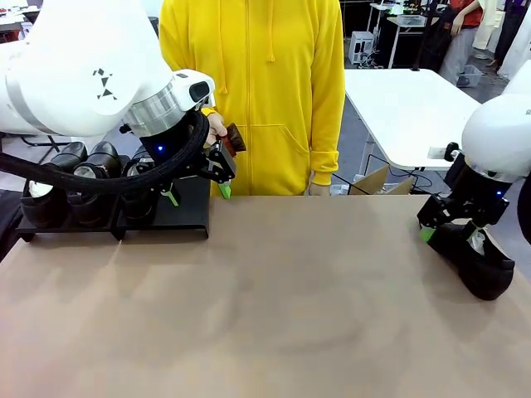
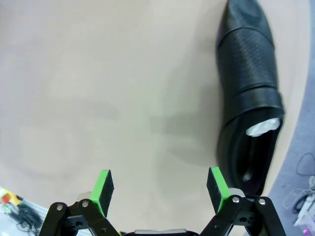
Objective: Organize the shoes by placing them on the stand.
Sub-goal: Pick up one Shoe and place it in the middle of the table.
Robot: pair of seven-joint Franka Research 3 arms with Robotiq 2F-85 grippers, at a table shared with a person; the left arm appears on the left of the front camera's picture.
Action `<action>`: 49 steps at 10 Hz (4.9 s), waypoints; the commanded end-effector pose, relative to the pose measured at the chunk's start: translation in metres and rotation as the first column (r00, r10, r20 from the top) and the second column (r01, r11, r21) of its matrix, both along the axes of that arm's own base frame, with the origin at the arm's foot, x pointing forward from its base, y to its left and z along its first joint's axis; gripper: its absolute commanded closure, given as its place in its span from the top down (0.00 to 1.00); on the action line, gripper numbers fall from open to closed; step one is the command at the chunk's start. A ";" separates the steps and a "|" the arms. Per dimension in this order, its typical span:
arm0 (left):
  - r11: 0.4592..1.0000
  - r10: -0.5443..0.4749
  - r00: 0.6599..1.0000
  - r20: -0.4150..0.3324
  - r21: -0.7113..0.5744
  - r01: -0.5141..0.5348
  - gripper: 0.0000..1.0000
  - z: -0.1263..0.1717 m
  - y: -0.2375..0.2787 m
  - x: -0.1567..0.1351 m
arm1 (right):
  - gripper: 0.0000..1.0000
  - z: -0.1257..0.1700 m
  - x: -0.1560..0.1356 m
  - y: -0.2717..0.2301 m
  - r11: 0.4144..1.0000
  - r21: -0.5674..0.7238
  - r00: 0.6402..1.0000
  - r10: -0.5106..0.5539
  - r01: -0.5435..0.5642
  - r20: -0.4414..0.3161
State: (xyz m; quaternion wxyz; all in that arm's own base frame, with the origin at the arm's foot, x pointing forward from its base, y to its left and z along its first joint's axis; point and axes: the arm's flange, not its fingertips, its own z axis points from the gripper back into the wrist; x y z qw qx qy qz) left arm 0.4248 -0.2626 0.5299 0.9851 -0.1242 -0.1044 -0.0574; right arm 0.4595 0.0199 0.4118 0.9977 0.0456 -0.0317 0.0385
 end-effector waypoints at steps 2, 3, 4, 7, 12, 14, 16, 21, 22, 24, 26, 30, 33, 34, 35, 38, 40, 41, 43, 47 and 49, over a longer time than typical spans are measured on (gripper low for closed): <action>1.000 0.012 1.000 0.002 -0.023 -0.012 1.00 -0.002 0.003 0.000 | 1.00 -0.016 0.011 -0.025 0.997 -0.063 0.995 0.051 -0.045 0.090; 1.000 0.012 1.000 0.002 -0.023 -0.012 1.00 -0.002 0.003 0.000 | 1.00 -0.022 0.015 -0.030 0.997 -0.060 0.993 0.052 -0.046 0.109; 1.000 0.012 1.000 0.002 -0.023 -0.012 1.00 -0.002 0.003 0.000 | 1.00 -0.031 0.019 -0.032 0.994 -0.096 0.993 0.066 -0.056 0.101; 1.000 0.012 1.000 0.002 -0.023 -0.012 1.00 -0.002 0.003 0.000 | 1.00 -0.054 0.022 -0.043 0.981 -0.171 0.995 0.097 -0.090 0.034; 1.000 0.012 1.000 0.002 -0.023 -0.012 1.00 -0.002 0.003 0.000 | 0.98 -0.075 0.028 -0.049 0.990 -0.120 0.997 0.077 -0.079 -0.017; 1.000 0.012 1.000 0.002 -0.023 -0.012 1.00 -0.002 0.003 0.000 | 0.66 -0.072 0.027 -0.050 0.989 -0.130 0.998 0.066 -0.068 -0.022; 1.000 0.012 1.000 0.002 -0.023 -0.012 1.00 -0.002 0.003 0.000 | 0.34 -0.071 0.026 -0.053 0.987 -0.149 0.998 0.056 -0.060 -0.031; 1.000 0.012 1.000 0.002 -0.023 -0.012 1.00 -0.002 0.003 0.000 | 0.00 -0.068 0.026 -0.056 0.985 -0.168 0.999 0.043 -0.048 -0.031; 1.000 0.012 1.000 0.002 -0.023 -0.012 1.00 -0.002 0.003 0.000 | 0.00 -0.067 0.026 -0.056 0.985 -0.169 0.999 0.043 -0.048 -0.031; 1.000 0.012 1.000 0.002 -0.023 -0.012 1.00 -0.002 0.003 0.000 | 0.00 -0.059 0.023 -0.053 0.987 -0.155 0.999 0.045 -0.049 -0.029; 1.000 0.012 1.000 0.002 -0.023 -0.012 1.00 -0.002 0.003 0.000 | 0.00 -0.011 0.013 -0.024 0.984 -0.061 0.985 -0.164 0.167 0.050; 1.000 0.012 1.000 0.002 -0.023 -0.012 1.00 -0.002 0.003 0.000 | 0.00 0.043 -0.047 0.098 0.939 0.286 0.976 -0.214 0.191 0.049; 1.000 0.012 1.000 0.002 -0.023 -0.012 1.00 -0.002 0.003 0.000 | 0.00 0.020 -0.073 0.177 0.928 0.291 0.973 -0.224 0.231 -0.058; 1.000 0.012 1.000 0.002 -0.023 -0.012 1.00 -0.002 0.003 0.000 | 0.00 0.007 -0.079 0.193 0.922 0.297 0.969 -0.230 0.248 -0.092; 1.000 0.012 1.000 0.002 -0.023 -0.012 1.00 -0.002 0.003 0.000 | 0.00 -0.002 -0.083 0.204 0.914 0.318 0.967 -0.230 0.253 -0.109; 1.000 0.012 1.000 0.002 -0.023 -0.012 1.00 -0.002 0.003 0.000 | 0.00 -0.029 -0.087 0.228 0.898 0.410 0.987 -0.156 0.161 -0.048; 1.000 0.012 1.000 0.002 -0.023 -0.012 1.00 -0.002 0.003 0.000 | 0.02 -0.044 -0.083 0.238 0.900 0.427 0.994 -0.106 0.089 0.015; 1.000 0.012 1.000 0.002 -0.023 -0.012 1.00 -0.002 0.003 0.000 | 0.09 -0.049 -0.080 0.240 0.905 0.417 0.995 -0.099 0.084 0.015; 1.000 0.012 1.000 0.002 -0.023 -0.012 1.00 -0.002 0.003 0.000 | 0.43 -0.058 -0.073 0.244 0.906 0.414 0.995 -0.096 0.093 -0.013; 1.000 0.012 1.000 0.002 -0.023 -0.012 1.00 -0.002 0.003 0.000 | 1.00 -0.054 -0.073 0.240 0.893 0.437 0.994 -0.098 0.108 -0.044; 1.000 0.012 1.000 0.002 -0.023 -0.012 1.00 -0.002 0.003 0.000 | 1.00 -0.036 -0.078 0.228 0.875 0.467 0.992 -0.097 0.124 -0.080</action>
